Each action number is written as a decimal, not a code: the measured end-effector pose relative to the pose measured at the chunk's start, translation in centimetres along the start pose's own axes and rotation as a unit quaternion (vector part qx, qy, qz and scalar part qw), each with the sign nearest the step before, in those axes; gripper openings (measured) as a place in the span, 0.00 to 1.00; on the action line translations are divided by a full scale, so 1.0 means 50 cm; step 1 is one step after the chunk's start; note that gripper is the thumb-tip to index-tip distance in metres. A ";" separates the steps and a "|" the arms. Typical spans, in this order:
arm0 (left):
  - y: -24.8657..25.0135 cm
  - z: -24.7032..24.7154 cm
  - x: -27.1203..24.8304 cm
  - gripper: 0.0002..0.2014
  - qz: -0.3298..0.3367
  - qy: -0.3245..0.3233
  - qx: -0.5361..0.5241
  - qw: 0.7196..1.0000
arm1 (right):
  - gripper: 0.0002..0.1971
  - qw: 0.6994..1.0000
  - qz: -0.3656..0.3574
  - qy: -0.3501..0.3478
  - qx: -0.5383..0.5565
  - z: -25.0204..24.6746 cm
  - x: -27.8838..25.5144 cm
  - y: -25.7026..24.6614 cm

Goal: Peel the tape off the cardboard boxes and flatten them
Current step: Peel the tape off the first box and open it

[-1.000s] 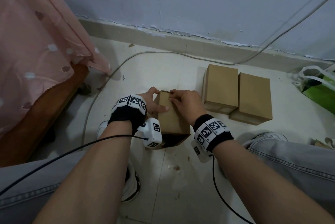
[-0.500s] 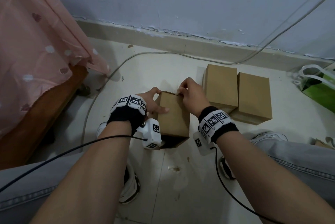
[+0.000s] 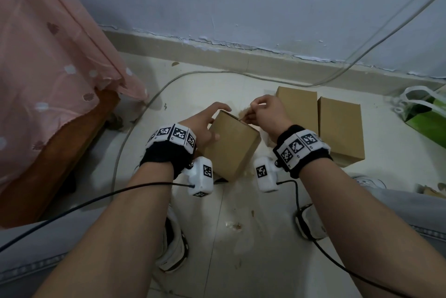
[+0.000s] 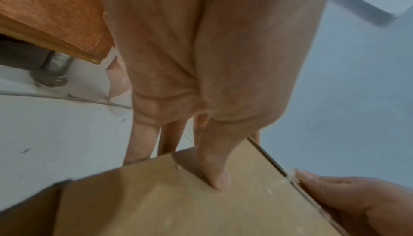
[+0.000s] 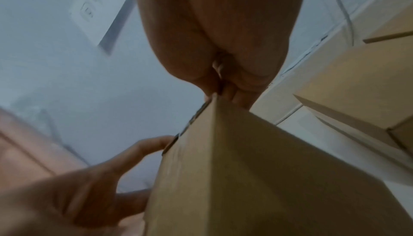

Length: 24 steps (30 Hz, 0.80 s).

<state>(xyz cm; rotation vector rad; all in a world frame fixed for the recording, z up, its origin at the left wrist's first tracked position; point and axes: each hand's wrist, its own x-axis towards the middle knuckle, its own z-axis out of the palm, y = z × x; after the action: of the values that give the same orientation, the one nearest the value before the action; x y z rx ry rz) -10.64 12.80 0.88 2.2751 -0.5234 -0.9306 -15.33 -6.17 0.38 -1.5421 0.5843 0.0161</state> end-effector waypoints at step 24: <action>-0.079 0.057 -0.016 0.58 -0.062 0.113 0.004 0.992 | 0.19 0.984 0.036 0.089 0.152 -0.055 0.004 0.006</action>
<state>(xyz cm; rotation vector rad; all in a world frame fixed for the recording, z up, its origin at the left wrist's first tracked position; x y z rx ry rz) -12.78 14.99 -2.99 2.4028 -0.2892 -0.7156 -16.22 -8.78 0.22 -1.2330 0.7473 -0.1515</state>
